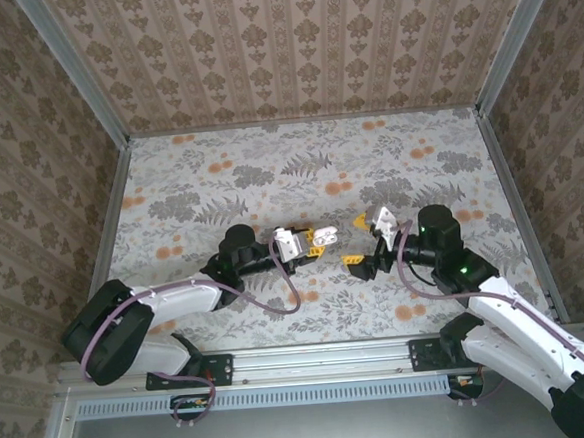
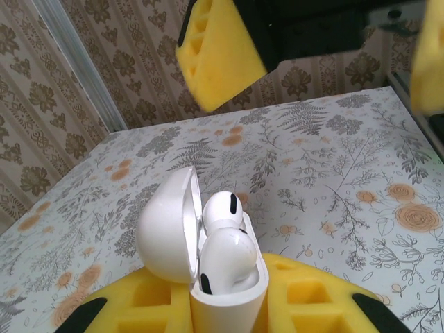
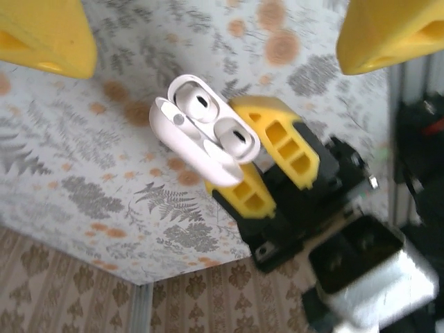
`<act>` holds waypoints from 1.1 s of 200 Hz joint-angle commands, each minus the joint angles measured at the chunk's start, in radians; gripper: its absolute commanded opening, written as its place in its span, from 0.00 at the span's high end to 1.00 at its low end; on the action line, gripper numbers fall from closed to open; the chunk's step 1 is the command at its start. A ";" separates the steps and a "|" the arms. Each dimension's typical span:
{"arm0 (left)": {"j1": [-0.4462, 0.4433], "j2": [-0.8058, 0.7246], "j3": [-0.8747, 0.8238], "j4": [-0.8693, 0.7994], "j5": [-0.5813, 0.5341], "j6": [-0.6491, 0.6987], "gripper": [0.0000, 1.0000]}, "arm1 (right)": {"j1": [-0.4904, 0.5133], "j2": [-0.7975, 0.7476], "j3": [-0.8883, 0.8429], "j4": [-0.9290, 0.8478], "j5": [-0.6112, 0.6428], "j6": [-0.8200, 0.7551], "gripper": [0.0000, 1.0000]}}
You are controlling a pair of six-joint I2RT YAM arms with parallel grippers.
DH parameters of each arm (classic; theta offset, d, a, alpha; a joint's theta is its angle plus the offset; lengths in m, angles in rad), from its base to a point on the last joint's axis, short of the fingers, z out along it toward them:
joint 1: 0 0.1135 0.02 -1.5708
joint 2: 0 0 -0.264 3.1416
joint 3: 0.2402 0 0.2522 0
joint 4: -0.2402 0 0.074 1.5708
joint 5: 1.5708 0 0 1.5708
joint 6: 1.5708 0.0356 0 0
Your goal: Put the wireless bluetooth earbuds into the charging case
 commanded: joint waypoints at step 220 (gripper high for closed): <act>-0.003 -0.057 0.022 -0.016 -0.011 0.030 0.89 | 0.035 0.264 0.123 -0.047 -0.254 -0.546 0.56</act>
